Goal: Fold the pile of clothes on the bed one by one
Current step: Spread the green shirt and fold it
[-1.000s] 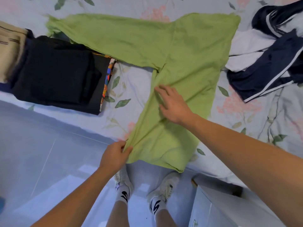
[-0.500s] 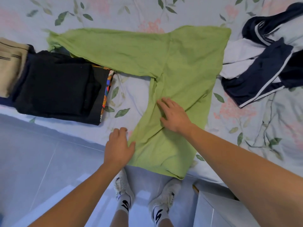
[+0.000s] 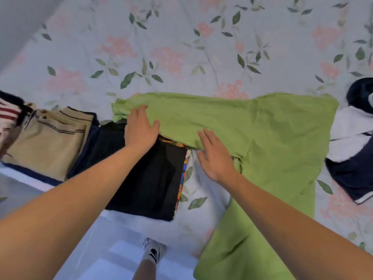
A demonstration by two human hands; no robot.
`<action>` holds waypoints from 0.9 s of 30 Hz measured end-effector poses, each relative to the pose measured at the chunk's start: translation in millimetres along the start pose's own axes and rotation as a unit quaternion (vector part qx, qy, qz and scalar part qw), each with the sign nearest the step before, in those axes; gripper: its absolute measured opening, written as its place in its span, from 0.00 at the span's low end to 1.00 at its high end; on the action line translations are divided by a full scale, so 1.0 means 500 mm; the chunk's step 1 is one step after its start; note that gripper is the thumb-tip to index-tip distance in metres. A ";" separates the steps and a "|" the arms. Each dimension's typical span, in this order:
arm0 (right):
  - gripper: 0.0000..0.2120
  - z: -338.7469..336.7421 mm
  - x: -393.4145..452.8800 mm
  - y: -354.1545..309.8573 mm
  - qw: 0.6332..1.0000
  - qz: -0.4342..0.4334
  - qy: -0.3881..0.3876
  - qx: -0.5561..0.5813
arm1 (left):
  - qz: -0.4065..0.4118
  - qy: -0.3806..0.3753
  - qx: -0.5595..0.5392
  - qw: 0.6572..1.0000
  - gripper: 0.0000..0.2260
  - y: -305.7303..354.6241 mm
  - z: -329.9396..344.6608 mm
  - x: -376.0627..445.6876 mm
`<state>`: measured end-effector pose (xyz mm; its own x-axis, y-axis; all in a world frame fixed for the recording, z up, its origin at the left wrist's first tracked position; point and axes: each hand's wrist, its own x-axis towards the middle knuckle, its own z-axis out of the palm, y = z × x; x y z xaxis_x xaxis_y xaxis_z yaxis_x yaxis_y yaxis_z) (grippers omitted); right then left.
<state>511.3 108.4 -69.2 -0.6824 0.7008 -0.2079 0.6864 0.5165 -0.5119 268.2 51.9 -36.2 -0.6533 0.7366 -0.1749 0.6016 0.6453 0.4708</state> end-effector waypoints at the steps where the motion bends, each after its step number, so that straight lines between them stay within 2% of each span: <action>1: 0.29 0.014 0.044 -0.020 1.000 0.003 0.001 0.018 | -0.012 0.000 0.021 1.000 0.28 -0.029 -0.009 0.049; 3: 0.28 0.035 0.129 -0.065 0.995 0.032 0.007 0.095 | -0.043 -0.009 0.082 0.996 0.32 -0.091 -0.032 0.128; 5: 0.29 0.051 0.206 -0.111 0.982 0.077 0.005 0.172 | -0.111 -0.052 0.097 0.988 0.38 -0.153 -0.053 0.193; 7: 0.30 0.071 0.269 -0.152 0.977 0.085 -0.011 0.196 | -0.208 -0.115 0.021 0.971 0.45 -0.199 -0.069 0.242; 9: 0.32 0.095 0.316 -0.185 0.972 0.094 -0.047 0.209 | -0.280 -0.158 -0.082 0.943 0.48 -0.223 -0.073 0.273; 13: 0.33 0.123 0.356 -0.219 0.954 0.162 -0.081 0.239 | -0.308 -0.199 -0.262 0.892 0.33 -0.229 -0.054 0.297; 15: 0.34 0.128 0.358 -0.224 0.946 0.182 -0.065 0.260 | -0.298 -0.194 -0.284 0.890 0.27 -0.228 -0.043 0.305; 17: 0.35 0.131 0.361 -0.227 0.924 0.207 -0.048 0.319 | -0.270 -0.154 -0.273 0.910 0.18 -0.216 -0.040 0.309; 20: 0.34 0.115 0.374 -0.236 0.841 0.272 -0.006 0.467 | -0.147 -0.059 -0.210 0.965 0.06 -0.168 -0.050 0.290; 22: 0.29 0.092 0.372 -0.238 0.764 0.278 0.017 0.582 | -0.040 -0.027 -0.208 0.977 0.06 -0.112 -0.063 0.257; 23: 0.27 0.080 0.370 -0.232 0.707 0.270 0.013 0.653 | 0.000 -0.068 -0.241 0.968 0.10 -0.085 -0.062 0.242; 25: 0.33 0.049 0.358 -0.207 0.609 0.247 0.005 0.754 | 0.012 -0.239 -0.342 0.909 0.15 -0.033 -0.053 0.210; 26: 0.37 0.035 0.351 -0.189 0.587 0.242 0.004 0.772 | -0.003 -0.312 -0.374 0.873 0.15 -0.014 -0.042 0.200; 27: 0.40 0.025 0.344 -0.169 0.589 0.254 0.016 0.767 | -0.016 -0.356 -0.382 0.853 0.13 0.002 -0.030 0.191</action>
<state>333.1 179.2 -72.0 -0.4651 0.5937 -0.6566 -0.2506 -0.7997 -0.5456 199.3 119.8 -39.4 -0.0560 0.8328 -0.5508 -0.0635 0.5475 0.8344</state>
